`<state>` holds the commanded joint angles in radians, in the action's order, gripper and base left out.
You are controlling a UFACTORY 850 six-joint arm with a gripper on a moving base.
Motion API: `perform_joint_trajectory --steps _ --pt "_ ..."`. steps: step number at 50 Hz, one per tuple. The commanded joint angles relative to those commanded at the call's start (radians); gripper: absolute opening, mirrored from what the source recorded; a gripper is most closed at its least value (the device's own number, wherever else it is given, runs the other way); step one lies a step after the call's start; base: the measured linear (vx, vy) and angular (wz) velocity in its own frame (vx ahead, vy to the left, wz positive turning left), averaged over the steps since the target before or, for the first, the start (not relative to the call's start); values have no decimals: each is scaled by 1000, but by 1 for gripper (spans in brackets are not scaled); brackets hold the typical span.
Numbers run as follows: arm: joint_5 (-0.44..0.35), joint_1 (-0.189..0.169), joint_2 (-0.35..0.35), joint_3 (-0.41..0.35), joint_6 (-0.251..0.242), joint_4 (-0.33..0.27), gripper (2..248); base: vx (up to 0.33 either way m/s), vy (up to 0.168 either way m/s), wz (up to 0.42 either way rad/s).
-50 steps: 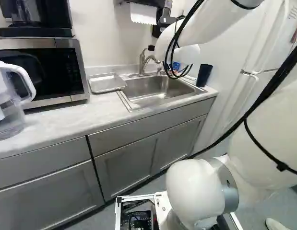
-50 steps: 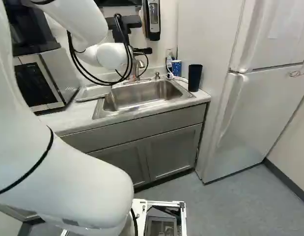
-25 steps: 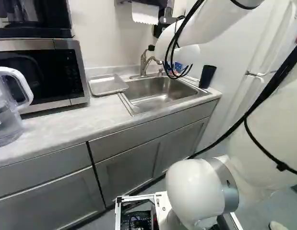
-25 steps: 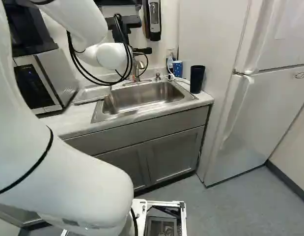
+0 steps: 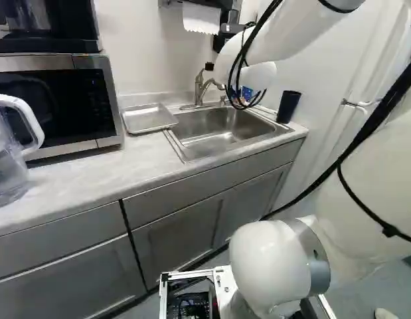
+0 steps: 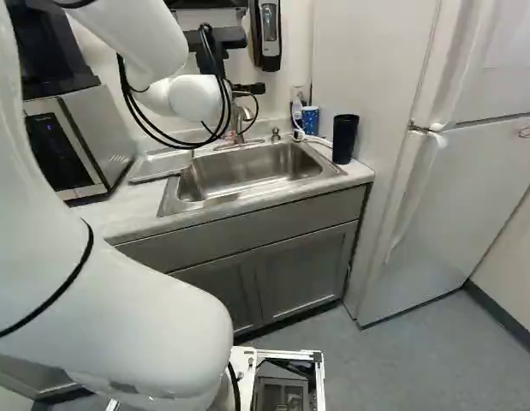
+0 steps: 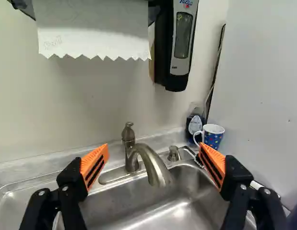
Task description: Rinse the cup and place it in the tray
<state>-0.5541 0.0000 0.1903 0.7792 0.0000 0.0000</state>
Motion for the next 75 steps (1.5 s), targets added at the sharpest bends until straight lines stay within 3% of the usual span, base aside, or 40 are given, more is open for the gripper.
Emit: perform_joint_trajectory --steps 21,52,75 --pt "0 -1 -11 10 0 0 247 0 0 0" --pt "3 -12 -86 79 0 0 247 0 0 0" --pt "47 -20 -146 137 0 0 247 0 0 0"
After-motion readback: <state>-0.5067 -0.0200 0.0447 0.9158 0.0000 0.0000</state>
